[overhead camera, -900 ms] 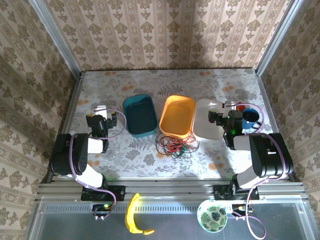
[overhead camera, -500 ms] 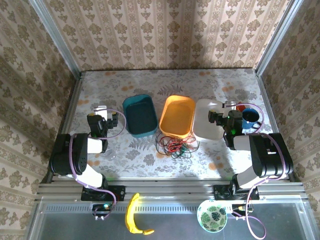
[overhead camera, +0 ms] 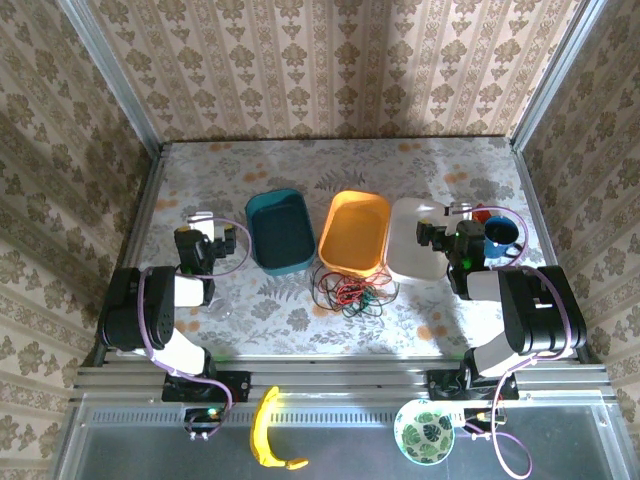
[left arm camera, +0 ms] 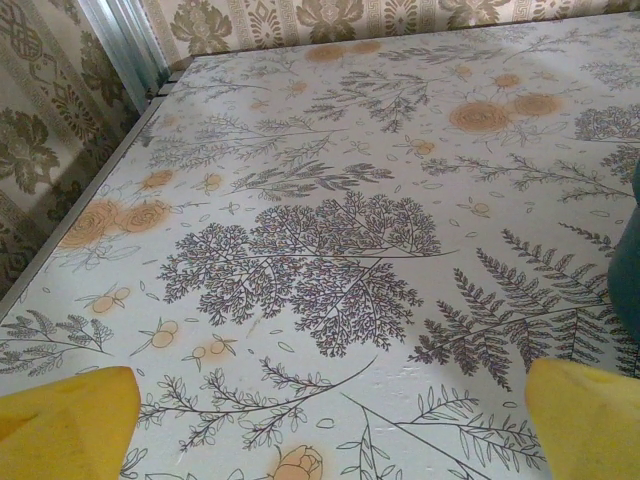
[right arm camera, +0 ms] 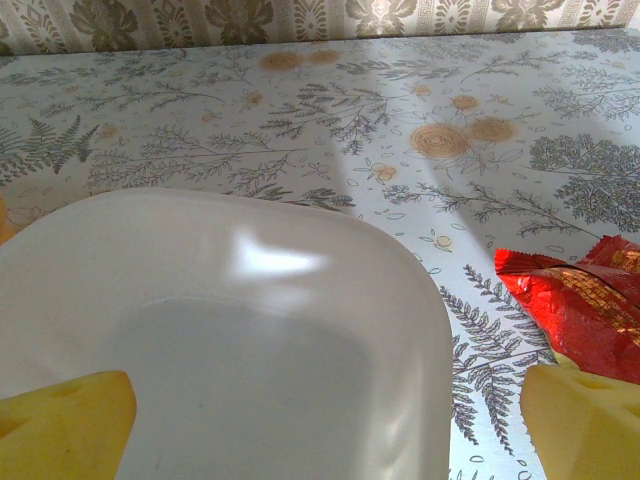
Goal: Untangle the cables
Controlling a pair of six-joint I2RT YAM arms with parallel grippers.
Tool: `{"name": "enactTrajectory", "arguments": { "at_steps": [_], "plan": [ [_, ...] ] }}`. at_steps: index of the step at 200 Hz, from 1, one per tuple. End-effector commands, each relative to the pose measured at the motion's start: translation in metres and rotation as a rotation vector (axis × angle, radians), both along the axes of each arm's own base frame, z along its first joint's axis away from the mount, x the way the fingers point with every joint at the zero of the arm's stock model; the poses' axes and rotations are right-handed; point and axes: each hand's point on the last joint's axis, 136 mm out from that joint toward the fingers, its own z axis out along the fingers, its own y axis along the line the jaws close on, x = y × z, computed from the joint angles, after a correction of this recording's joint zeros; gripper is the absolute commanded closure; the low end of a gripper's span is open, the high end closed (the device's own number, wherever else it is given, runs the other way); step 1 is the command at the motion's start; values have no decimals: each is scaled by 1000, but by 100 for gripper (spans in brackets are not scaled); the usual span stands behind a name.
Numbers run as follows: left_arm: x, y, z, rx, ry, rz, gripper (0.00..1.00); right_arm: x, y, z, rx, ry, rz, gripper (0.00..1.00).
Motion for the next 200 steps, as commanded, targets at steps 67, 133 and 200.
{"name": "enactTrajectory", "arguments": {
  "at_steps": [67, 133, 200],
  "plan": [
    [16, -4, 95, -57, -37, 57, 0, 7, 2, 19, -2, -7, 25, 3],
    [-9, -155, 77, -216, 164, -276, 0, -30, 44, 69, 0, 200, -100, 22],
    [-2, -252, 45, -313, 375, -447, 0, -18, 143, 19, 253, 489, 14, 31]
  ]
}}
